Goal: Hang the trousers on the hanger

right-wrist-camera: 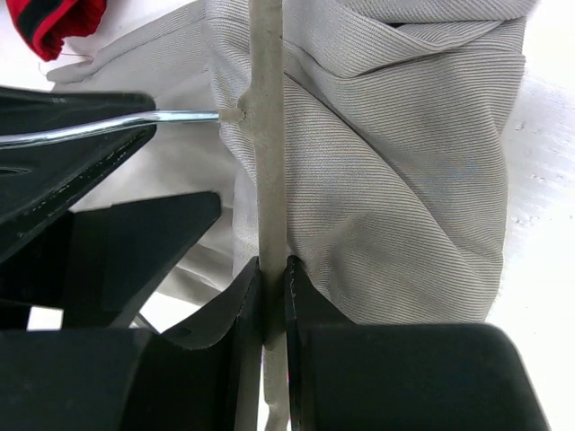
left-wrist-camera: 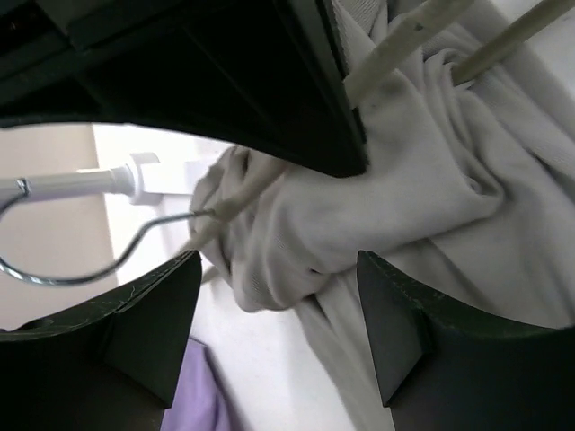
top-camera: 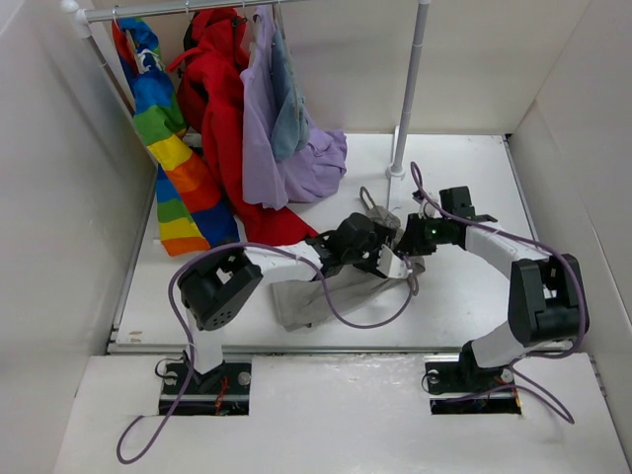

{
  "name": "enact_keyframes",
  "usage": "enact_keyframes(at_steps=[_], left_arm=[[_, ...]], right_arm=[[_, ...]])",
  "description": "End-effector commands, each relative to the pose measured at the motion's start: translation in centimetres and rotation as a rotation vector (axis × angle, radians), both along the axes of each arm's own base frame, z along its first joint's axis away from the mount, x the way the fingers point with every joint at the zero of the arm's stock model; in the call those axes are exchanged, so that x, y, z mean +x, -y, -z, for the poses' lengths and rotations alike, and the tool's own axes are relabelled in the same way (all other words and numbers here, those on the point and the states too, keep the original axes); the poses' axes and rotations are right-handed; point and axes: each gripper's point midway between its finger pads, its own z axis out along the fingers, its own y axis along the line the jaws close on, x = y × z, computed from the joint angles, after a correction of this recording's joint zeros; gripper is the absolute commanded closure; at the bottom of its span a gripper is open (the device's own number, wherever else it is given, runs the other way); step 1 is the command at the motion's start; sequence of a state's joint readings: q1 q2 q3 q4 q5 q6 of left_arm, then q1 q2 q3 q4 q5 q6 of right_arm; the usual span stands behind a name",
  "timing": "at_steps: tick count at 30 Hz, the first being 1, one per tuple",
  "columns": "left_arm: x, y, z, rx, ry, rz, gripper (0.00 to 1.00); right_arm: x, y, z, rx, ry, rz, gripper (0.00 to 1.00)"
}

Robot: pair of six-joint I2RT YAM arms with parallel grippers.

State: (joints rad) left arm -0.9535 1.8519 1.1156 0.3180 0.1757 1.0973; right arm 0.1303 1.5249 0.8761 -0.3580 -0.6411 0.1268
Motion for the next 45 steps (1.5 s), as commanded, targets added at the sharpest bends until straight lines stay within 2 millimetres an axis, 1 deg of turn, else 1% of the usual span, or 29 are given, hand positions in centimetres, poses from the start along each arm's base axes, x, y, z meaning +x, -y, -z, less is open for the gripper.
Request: enact_keyframes(at_steps=[1,2,4,6,8,9,10,12,13,14,17,19,20,21,22,24,26,28,30,31,32,34,35,36,38,41,42,44,45], left_arm=[[1.4,1.7,-2.3,-0.004,0.156,0.083,0.33],[1.4,1.7,-2.2,0.002,0.175,0.093,0.33],[1.4,2.0,-1.0,0.044,0.179,0.128,0.33],[0.9,2.2,-0.1,0.095,0.126,0.167,0.34],[0.5,2.0,0.5,0.15,0.114,0.204,0.35],[0.5,1.0,1.3,0.196,0.084,0.215,0.35],[0.0,1.3,1.2,0.205,0.082,0.26,0.35],[0.5,0.3,1.3,0.257,0.098,0.314,0.35],[0.3,0.2,1.0,0.28,0.089,0.339,0.35],[0.3,0.3,1.8,0.302,0.075,0.349,0.34],[0.7,1.1,1.9,0.318,0.044,0.362,0.34],[0.0,2.3,2.1,0.315,0.035,0.375,0.34],[0.3,2.4,2.2,0.321,0.039,0.369,0.35],[-0.2,2.7,2.7,0.33,0.031,0.381,0.35],[-0.1,2.6,2.7,0.335,0.035,0.374,0.37],[-0.4,2.1,4.0,0.369,0.009,0.387,0.38],[-0.6,1.6,4.5,0.408,-0.001,0.398,0.39],[-1.3,0.5,5.0,0.461,-0.027,0.43,0.42],[-1.2,0.4,5.0,0.467,-0.022,0.424,0.5],[-1.0,0.7,4.9,0.455,-0.018,0.416,0.63],[-0.9,0.8,5.2,0.45,-0.029,0.403,0.71],[-0.5,1.7,3.9,0.395,-0.051,0.353,0.94],[-0.3,2.3,2.8,0.357,-0.055,0.332,1.0],[-0.2,2.4,2.4,0.34,-0.073,0.308,1.0],[-0.1,2.8,-0.5,0.272,-0.088,0.25,1.0],[0.6,1.9,-3.7,0.201,-0.104,0.177,1.0],[0.3,1.6,-5.7,0.171,-0.089,0.169,1.0],[0.3,0.9,-8.1,0.133,-0.077,0.147,1.0],[-0.2,0.2,-10.3,0.108,-0.069,0.139,1.0]], right_arm=[[1.5,-0.1,-0.6,0.011,0.073,-0.033,1.0],[1.4,-0.2,-0.4,0.015,0.069,-0.044,1.0],[1.4,-0.2,-0.4,0.015,0.069,-0.044,1.0],[1.4,-0.2,-0.4,0.015,0.069,-0.044,1.0],[1.5,0.1,-0.1,0.013,0.06,-0.034,1.0],[1.5,0.1,-0.1,0.013,0.06,-0.034,1.0],[1.4,0.0,-0.3,0.024,0.059,-0.041,1.0],[1.6,0.3,-0.3,0.023,0.059,-0.032,1.0],[1.6,0.3,-0.3,0.023,0.059,-0.032,1.0],[1.6,0.3,-0.3,0.023,0.059,-0.032,1.0],[1.6,0.3,-0.3,0.023,0.059,-0.032,1.0],[1.6,0.3,-0.3,0.023,0.059,-0.032,1.0],[1.6,0.3,-0.3,0.023,0.059,-0.032,1.0],[1.6,0.3,-0.3,0.023,0.059,-0.032,1.0],[1.6,0.3,-0.3,0.023,0.059,-0.032,1.0],[1.6,0.3,-0.3,0.023,0.059,-0.032,1.0],[1.7,0.5,-0.3,0.023,0.059,-0.023,1.0],[1.7,0.5,-0.3,0.023,0.059,-0.023,1.0],[1.7,0.5,-0.3,0.023,0.059,-0.023,1.0],[1.7,0.5,-0.3,0.023,0.059,-0.023,1.0],[1.7,0.5,-0.3,0.023,0.059,-0.023,1.0],[1.6,0.7,-0.4,0.015,0.06,-0.018,1.0],[1.7,0.8,-0.3,0.006,0.061,-0.012,1.0],[1.8,0.8,-0.8,0.007,0.068,-0.012,1.0],[2.0,1.2,-1.0,-0.002,0.078,0.003,1.0],[2.0,1.4,-1.8,0.016,0.071,0.025,1.0],[2.2,1.7,-2.4,0.02,0.082,0.043,1.0],[2.4,2.0,-3.6,0.034,0.092,0.075,1.0],[2.8,2.3,-3.9,0.04,0.093,0.094,1.0]])
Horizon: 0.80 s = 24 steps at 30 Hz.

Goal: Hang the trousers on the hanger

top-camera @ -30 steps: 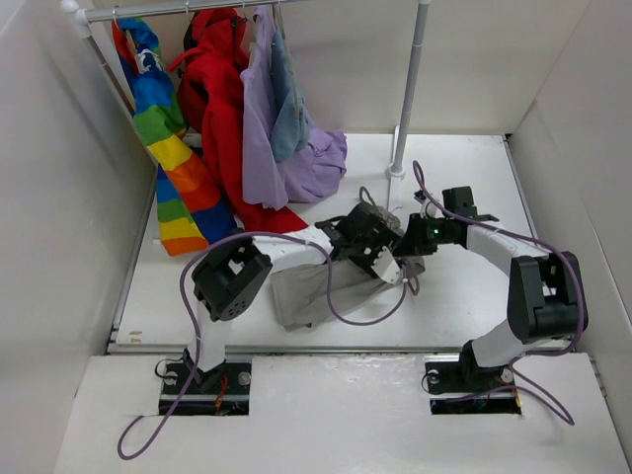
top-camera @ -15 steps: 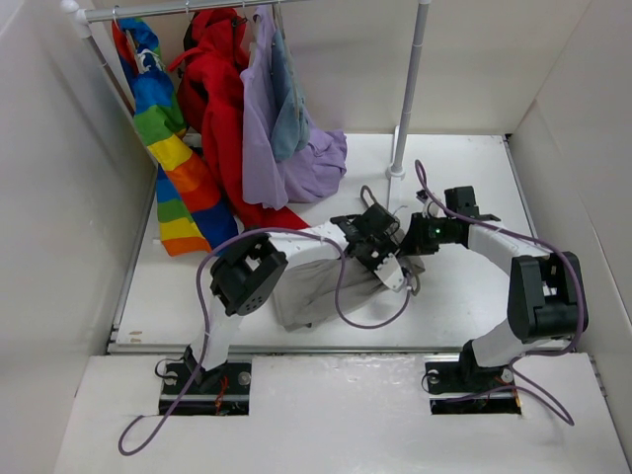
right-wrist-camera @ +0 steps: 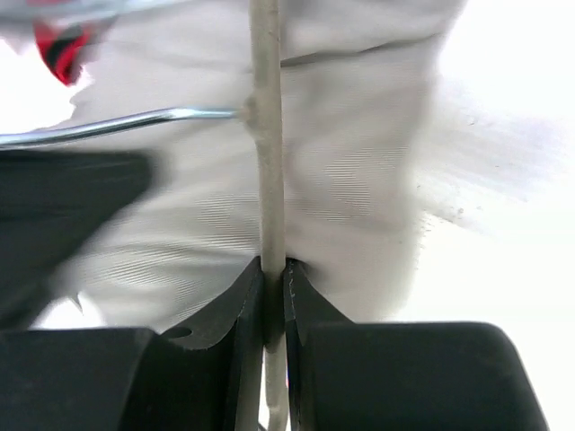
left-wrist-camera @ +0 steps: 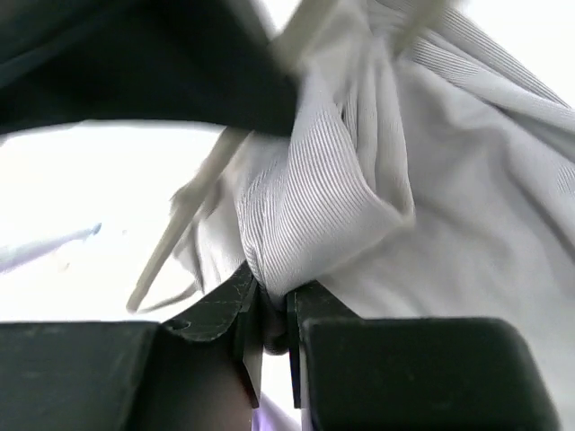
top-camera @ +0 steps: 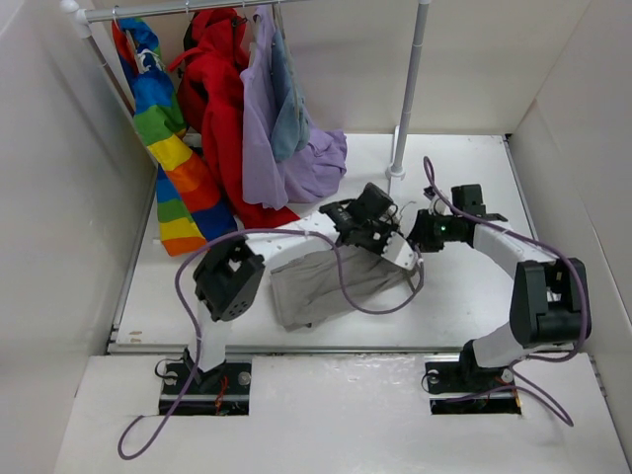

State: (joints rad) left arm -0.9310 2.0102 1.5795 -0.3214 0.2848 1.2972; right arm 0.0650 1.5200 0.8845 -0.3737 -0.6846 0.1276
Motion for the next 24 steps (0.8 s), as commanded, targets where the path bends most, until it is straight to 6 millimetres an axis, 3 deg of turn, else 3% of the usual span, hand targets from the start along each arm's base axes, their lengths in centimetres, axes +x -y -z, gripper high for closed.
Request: enact_keyframes(at_steps=[1,3,7,10,14,16,19,20,23,24], left_arm=[[-0.8,-1.3,-10.9,-0.187,0.033,-0.062,1.0],[-1.7,-2.3,-12.3,-0.196,0.024,-0.075,1.0],[-2.8,-4.6,-18.5,-0.303,0.064,-0.141,1.0],[-2.8,-5.9,-21.3,-0.362,0.094,-0.21,1.0],[-3.3,-7.8,-24.6,-0.421,0.155,-0.262,1.0],[-3.8,-8.0,-25.2,-0.44,0.16,-0.268,1.0],[-4.1,-9.6,-25.3,-0.412,0.2,-0.277,1.0],[-4.2,-10.1,-25.0,-0.393,0.212,-0.275,1.0],[-5.2,-12.3,-22.4,-0.351,0.239,-0.253,1.0],[-5.7,-12.7,-19.5,-0.314,0.226,-0.234,1.0]], right_arm=[[2.4,1.2,-4.0,0.006,0.108,0.069,1.0],[2.5,1.1,-4.7,0.019,0.103,0.086,1.0],[2.8,1.7,-5.1,0.017,0.084,0.142,1.0],[2.7,1.3,-5.8,0.005,0.108,0.147,1.0],[2.3,-1.2,-7.5,-0.04,0.168,0.125,1.0],[2.3,-2.3,-7.2,-0.042,0.154,0.108,1.0],[1.9,-1.8,-6.1,-0.078,0.116,0.146,1.0],[1.8,-1.4,-6.8,-0.072,0.139,0.16,1.0],[1.4,-0.8,-7.7,-0.07,0.15,0.174,1.0],[1.5,-0.8,-8.2,-0.074,0.161,0.168,1.0]])
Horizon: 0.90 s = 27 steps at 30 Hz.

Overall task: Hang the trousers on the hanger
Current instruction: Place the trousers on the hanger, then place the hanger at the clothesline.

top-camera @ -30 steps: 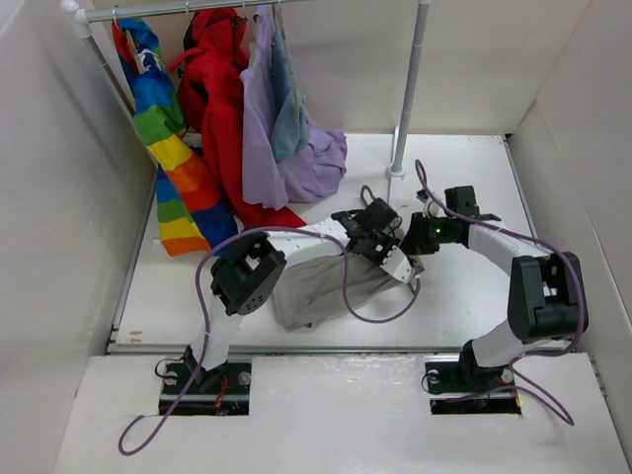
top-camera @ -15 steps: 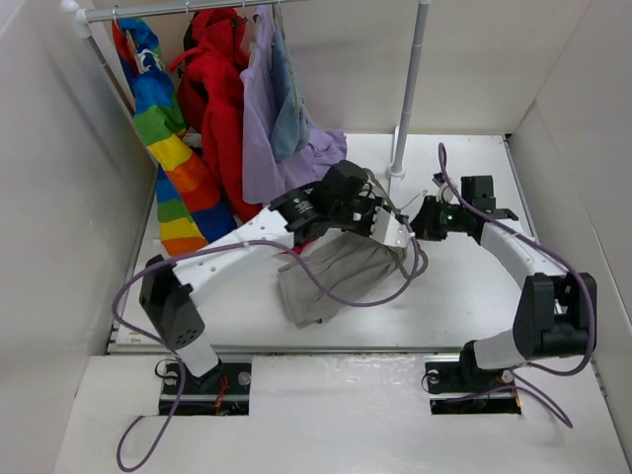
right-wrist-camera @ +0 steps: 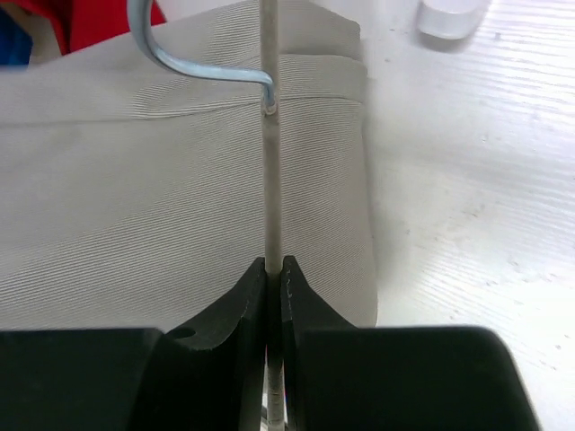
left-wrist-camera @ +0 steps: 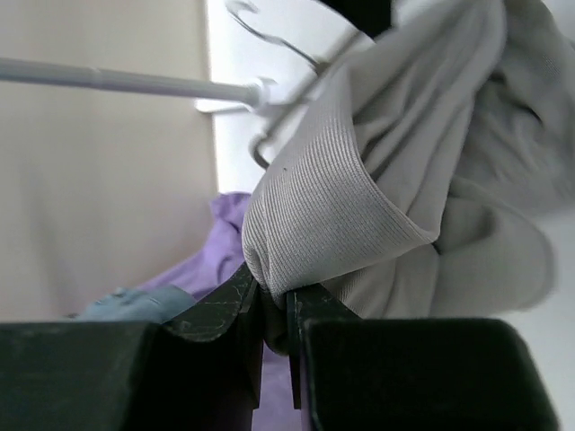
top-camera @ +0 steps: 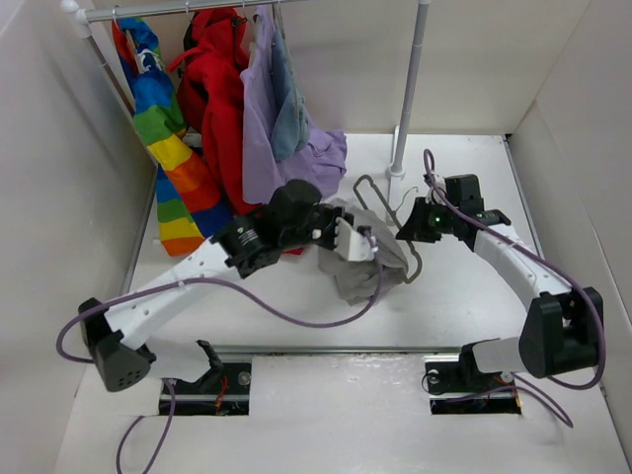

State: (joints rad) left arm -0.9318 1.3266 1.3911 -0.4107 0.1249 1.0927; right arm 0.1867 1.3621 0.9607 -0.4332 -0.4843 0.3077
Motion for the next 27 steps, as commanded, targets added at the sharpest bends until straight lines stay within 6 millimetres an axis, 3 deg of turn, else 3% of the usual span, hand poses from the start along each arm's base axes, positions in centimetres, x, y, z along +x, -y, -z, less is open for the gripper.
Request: enact_keyframes(at_steps=[1,3,6,7,8,10,12,15,16,19,21,24,25,27], left_arm=[[-1.0,-2.3,1.6,0.014,0.072,0.013,1.0],[-1.8,-2.5,3.3,0.033,0.076,0.041,0.95],[-2.4,-3.1,6.0,0.061,0.032,0.044,0.7],[-2.6,-3.2,6.3,0.065,0.016,0.038,0.48],[-2.7,-3.3,6.6,0.068,0.0,0.033,0.38],[-2.9,-3.5,6.9,0.056,-0.039,0.011,0.28],[-3.1,-3.3,6.7,0.053,-0.059,-0.003,0.24],[-2.6,-3.3,5.9,0.01,-0.092,-0.065,0.24],[-2.4,-3.2,5.8,0.005,-0.099,-0.083,0.24],[-1.7,-3.5,4.3,-0.056,-0.124,-0.132,0.24],[-1.7,-3.6,4.0,-0.074,-0.145,-0.143,0.24],[-0.6,-3.8,1.7,-0.18,-0.145,-0.232,0.26],[0.1,-3.7,-0.8,-0.258,-0.122,-0.254,0.3],[1.0,-4.1,-3.8,-0.357,-0.122,-0.279,0.36]], right_arm=[[0.8,0.6,-3.0,-0.011,0.08,0.032,1.0],[0.9,0.1,-4.1,-0.015,0.089,0.011,1.0],[0.9,-0.3,-6.2,-0.016,0.108,-0.006,1.0],[1.0,-0.3,-6.7,-0.015,0.111,-0.006,1.0],[0.9,-0.3,-7.6,-0.012,0.128,-0.006,1.0],[0.8,-0.5,-10.1,-0.01,0.163,-0.02,1.0],[0.7,-0.5,-13.6,0.001,0.215,-0.019,1.0],[0.6,-0.5,-17.2,-0.005,0.286,-0.016,1.0],[0.3,-0.7,-19.5,0.005,0.324,-0.023,1.0],[-0.2,-0.8,-23.1,-0.003,0.387,-0.051,1.0],[-0.2,-1.1,-24.4,-0.027,0.417,-0.087,1.0],[-1.3,-1.8,-26.9,-0.053,0.479,-0.175,1.0],[-1.4,-2.1,-27.1,-0.05,0.483,-0.205,1.0],[-2.2,-2.4,-27.2,-0.053,0.509,-0.282,1.0]])
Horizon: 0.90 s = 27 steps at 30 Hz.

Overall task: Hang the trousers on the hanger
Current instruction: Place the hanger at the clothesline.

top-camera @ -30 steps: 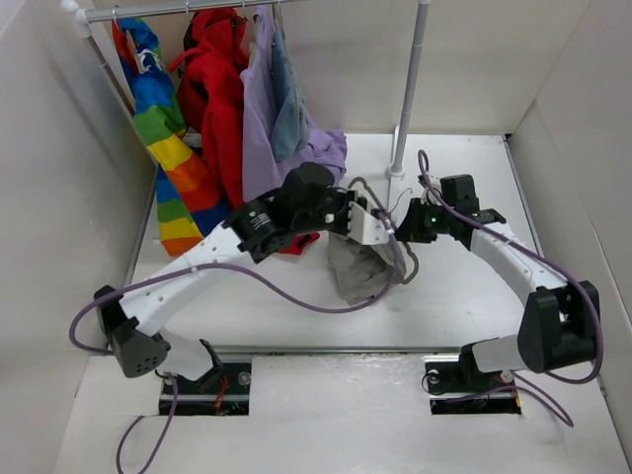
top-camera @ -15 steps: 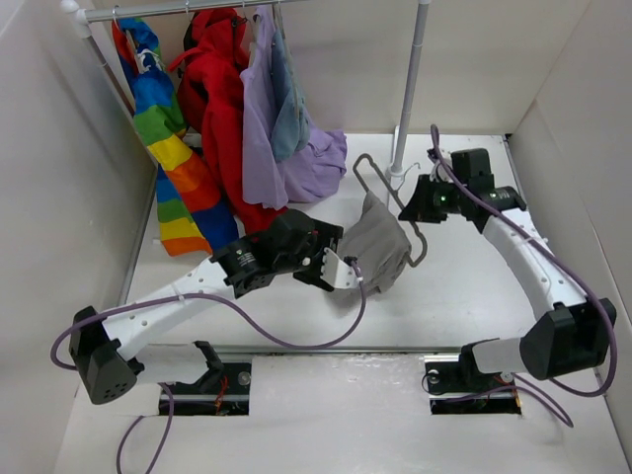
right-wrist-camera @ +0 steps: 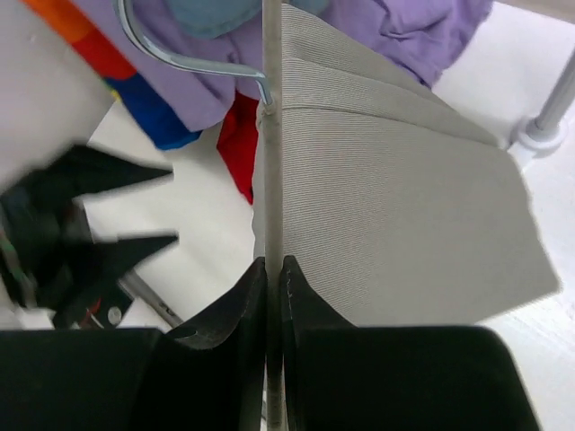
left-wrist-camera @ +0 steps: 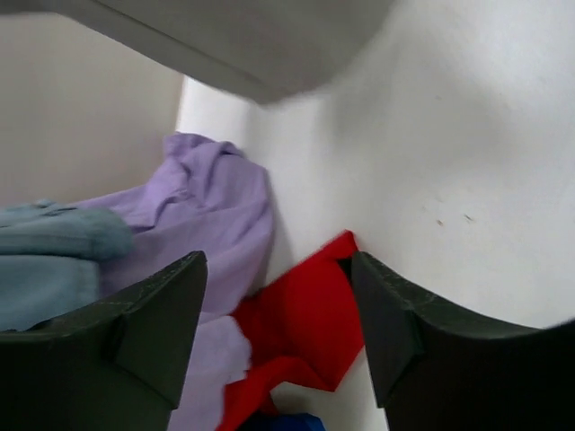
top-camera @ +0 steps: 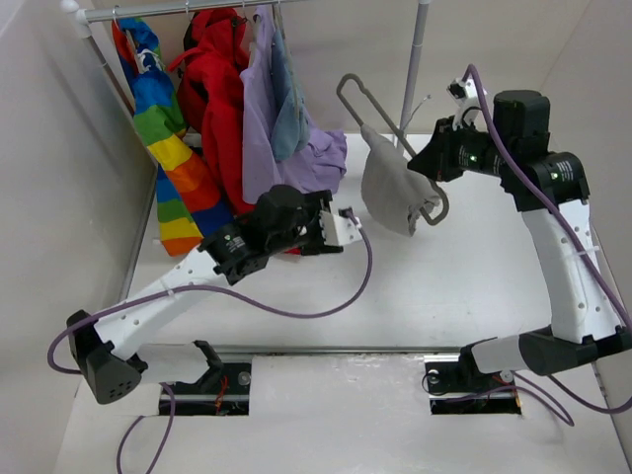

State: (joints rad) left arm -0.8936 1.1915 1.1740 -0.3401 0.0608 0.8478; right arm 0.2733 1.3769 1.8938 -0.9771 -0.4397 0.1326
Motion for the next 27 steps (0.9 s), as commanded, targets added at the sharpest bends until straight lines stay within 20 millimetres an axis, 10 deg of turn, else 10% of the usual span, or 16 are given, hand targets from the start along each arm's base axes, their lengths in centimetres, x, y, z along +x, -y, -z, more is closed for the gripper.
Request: enact_keyframes(at_steps=[1,9,27], left_arm=[[1.8,0.4,-10.8,-0.309,0.095,-0.067,0.39],[-2.2,1.8,-21.8,-0.282,0.379,0.356,0.48],[-0.5,8.6,-14.2,-0.074,0.424,0.602,0.39]], right_arm=[[-2.5,-1.4,-0.5,-0.023,0.037,-0.184,1.0],[-6.5,-2.6,4.2,-0.057,-0.011,-0.434,1.0],[-11.6,-6.4,4.8,0.021,0.103,-0.669,1.0]])
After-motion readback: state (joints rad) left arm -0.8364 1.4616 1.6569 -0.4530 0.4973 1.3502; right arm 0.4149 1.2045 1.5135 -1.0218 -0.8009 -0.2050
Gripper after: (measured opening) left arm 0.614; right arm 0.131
